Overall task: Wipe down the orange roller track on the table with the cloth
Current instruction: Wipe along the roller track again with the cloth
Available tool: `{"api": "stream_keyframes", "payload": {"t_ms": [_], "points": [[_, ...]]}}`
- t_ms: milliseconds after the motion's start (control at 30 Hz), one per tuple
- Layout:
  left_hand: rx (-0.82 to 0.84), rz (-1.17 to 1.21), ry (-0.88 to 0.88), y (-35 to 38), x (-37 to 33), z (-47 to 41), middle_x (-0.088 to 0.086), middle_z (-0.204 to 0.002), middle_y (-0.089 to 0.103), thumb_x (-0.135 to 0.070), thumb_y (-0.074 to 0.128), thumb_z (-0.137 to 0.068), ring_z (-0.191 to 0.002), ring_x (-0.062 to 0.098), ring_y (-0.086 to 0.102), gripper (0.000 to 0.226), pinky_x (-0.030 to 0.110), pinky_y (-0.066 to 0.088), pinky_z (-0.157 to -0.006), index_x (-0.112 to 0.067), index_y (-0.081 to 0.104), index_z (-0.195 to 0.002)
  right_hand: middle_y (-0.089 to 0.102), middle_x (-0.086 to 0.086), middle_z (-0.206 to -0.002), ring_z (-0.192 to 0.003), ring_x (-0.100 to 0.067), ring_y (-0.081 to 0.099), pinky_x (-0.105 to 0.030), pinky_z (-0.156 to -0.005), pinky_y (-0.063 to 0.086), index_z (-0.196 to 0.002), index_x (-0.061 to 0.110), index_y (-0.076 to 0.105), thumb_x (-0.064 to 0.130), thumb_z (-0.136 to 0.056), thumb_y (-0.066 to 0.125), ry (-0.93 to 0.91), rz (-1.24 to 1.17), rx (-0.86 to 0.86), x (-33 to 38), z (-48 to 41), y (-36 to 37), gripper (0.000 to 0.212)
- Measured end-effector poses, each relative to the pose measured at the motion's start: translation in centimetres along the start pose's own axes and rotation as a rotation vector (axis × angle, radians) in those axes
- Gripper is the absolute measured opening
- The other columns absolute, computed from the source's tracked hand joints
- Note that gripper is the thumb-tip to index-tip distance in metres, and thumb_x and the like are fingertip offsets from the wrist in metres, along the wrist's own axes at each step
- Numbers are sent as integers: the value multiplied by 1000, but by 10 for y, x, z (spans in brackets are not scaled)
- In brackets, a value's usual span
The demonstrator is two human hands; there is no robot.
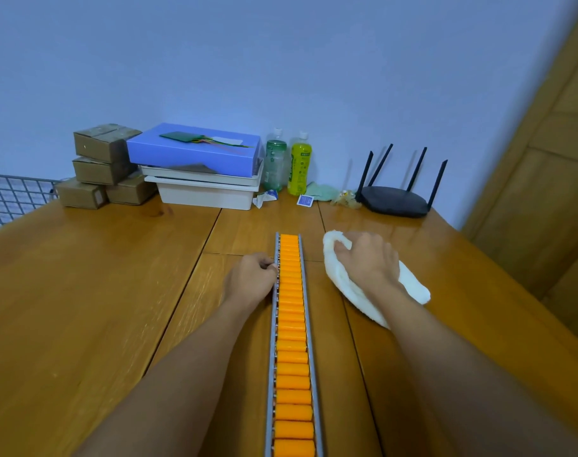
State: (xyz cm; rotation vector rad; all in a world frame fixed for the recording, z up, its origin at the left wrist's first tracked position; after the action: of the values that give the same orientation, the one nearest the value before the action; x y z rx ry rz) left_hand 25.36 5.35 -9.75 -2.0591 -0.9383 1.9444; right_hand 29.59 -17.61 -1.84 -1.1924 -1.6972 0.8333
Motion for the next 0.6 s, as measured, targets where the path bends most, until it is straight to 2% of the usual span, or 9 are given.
{"api": "stream_keyframes", "payload": {"t_ms": [100, 133, 233, 300, 367, 433, 533, 600], "points": [[-6, 15, -17, -2, -1, 2, -14, -87, 69, -28, 62, -100, -86, 6, 63, 11, 30, 51, -74, -32, 70, -93, 67, 1, -82, -75, -26, 63, -33, -60, 42, -84, 31, 63, 42, -94, 51, -74, -88, -12, 26, 11, -21, 19], [-7, 25, -21, -2, -1, 2, -15, -86, 69, -28, 62, -99, -86, 5, 63, 12, 29, 50, -73, -35, 68, -91, 67, 1, -81, -75, -26, 62, -33, -60, 42, -84, 29, 65, 42, -94, 52, -107, -100, -17, 38, 16, -25, 21], [-6, 36, -46, -4, -3, 4, -13, -82, 71, -28, 63, -97, -82, 8, 64, 14, 32, 50, -71, -31, 70, -86, 70, -1, -90, -82, -28, 64, -34, -64, 42, -98, 27, 73, 40, -94, 54, -198, -110, -17, 75, 33, -27, 23], [8, 50, -37, -5, -2, 4, -6, -73, 73, -29, 63, -93, -73, 15, 67, 19, 37, 52, -66, -25, 72, -77, 71, -2, -95, -85, -30, 65, -35, -68, 47, -99, 25, 72, 40, -94, 52, -224, -111, -2, 94, 45, -20, 25], [17, 45, -57, -7, -2, 5, -2, -66, 68, -25, 62, -95, -69, 23, 65, 28, 36, 50, -63, -25, 64, -67, 70, -4, -100, -88, -32, 65, -35, -69, 47, -105, 23, 71, 39, -97, 50, -241, -81, 29, 107, 54, -9, 28], [21, 32, -72, -7, 2, 3, -1, -68, 64, -18, 59, -97, -74, 29, 64, 34, 35, 51, -66, -26, 57, -64, 68, -7, -105, -93, -33, 65, -34, -68, 41, -116, 19, 68, 37, -99, 50, -250, -38, 63, 112, 57, 1, 31], [7, 41, -70, -7, 2, 5, -2, -59, 58, -19, 60, -87, -63, 20, 52, 31, 31, 37, -58, -20, 54, -57, 67, -8, -105, -94, -33, 66, -33, -67, 39, -119, 19, 67, 37, -100, 50, -251, -24, 73, 105, 55, 10, 32], [2, 79, -70, -5, 0, 6, -6, -55, 60, -17, 60, -84, -58, 15, 49, 27, 29, 35, -56, -19, 59, -57, 67, -8, -104, -93, -31, 66, -33, -66, 39, -118, 19, 67, 39, -101, 49, -281, 19, 79, 101, 56, 16, 32]]}}
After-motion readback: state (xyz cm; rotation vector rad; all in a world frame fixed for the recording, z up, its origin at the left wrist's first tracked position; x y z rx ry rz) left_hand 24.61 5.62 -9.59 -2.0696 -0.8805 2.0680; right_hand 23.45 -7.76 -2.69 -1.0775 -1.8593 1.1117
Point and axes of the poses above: each hand's wrist, its own z-axis away from the middle knuckle, its own y-axis out of the palm, x = y × z, the point moved 7 cm from there along -z, towards the middle knuckle
